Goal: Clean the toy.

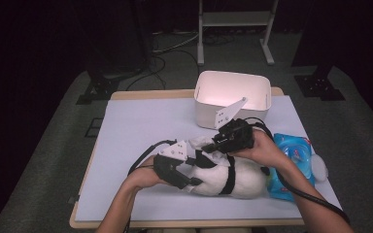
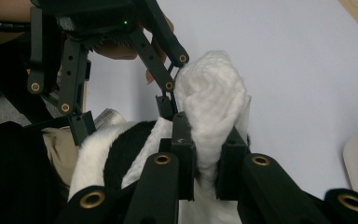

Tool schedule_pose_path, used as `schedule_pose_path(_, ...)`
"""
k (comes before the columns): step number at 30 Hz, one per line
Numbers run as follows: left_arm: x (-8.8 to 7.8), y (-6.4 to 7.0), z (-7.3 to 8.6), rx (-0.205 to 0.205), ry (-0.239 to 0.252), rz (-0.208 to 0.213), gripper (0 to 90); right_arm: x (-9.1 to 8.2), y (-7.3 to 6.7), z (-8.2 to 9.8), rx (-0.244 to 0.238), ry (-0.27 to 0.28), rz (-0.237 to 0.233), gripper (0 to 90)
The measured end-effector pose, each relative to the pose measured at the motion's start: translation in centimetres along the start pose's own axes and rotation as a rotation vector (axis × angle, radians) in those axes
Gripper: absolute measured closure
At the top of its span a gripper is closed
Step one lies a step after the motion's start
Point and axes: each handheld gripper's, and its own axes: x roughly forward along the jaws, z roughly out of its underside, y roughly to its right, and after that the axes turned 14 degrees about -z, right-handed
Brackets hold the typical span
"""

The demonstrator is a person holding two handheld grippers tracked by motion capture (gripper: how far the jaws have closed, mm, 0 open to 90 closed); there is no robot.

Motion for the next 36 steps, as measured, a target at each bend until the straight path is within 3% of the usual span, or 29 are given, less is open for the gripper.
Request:
schedule_pose_path(10, 0.0, -0.1, 0.3, -0.018, 0.003, 0.002, 37.7, -0.9, -0.8, 1.1, 0.015, -0.009, -0.004, 80.5)
schedule_pose_path(22, 0.0, -0.6, 0.8, -0.046, -0.002, -0.001, 37.7, -2.2, -1.5, 5.4, 0.069, -0.037, -0.002, 80.3)
schedule_pose_path(28, 0.2, -0.6, 0.9, -0.053, -0.003, 0.000, 37.4, -2.3, -1.9, 6.7, 0.090, -0.032, 0.003, 80.4)
schedule_pose_path(36, 0.4, -0.7, 1.5, -0.103, -0.004, 0.010, 28.3, -2.3, -2.0, 7.9, 0.087, -0.042, 0.018, 80.5)
